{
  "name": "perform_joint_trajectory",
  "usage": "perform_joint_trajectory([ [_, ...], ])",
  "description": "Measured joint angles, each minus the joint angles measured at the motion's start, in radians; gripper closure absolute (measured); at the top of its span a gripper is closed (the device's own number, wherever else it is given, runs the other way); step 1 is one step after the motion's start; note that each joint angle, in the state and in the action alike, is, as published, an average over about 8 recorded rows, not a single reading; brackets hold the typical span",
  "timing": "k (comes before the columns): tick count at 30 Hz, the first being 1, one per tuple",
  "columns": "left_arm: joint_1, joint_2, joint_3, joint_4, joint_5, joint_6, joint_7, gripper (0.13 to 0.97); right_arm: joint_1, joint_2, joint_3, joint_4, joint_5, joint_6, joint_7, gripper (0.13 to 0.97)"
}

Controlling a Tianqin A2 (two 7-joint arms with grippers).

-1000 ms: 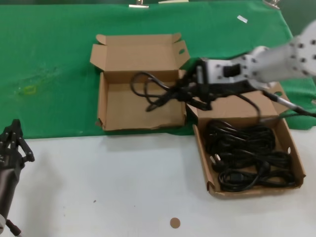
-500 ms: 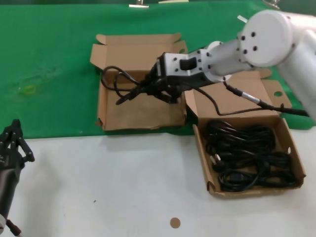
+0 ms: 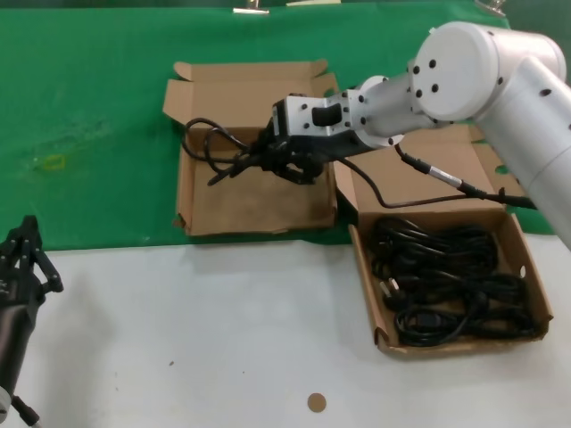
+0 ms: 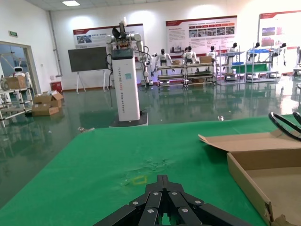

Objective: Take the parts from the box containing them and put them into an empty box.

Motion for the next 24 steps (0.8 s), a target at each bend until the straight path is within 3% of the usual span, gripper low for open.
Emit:
perform_joint_trajectory([
  [14,0.0,0.0,0.0,0.0,0.0,0.0,0.0,0.953,0.006,0.005,0.001,-0.015,-0.009,0.016,-0.014,0.791],
  [24,0.0,0.0,0.0,0.0,0.0,0.0,0.0,0.953,0.004,0.014,0.011,-0.011,0.0,0.022,-0.018,0.616],
])
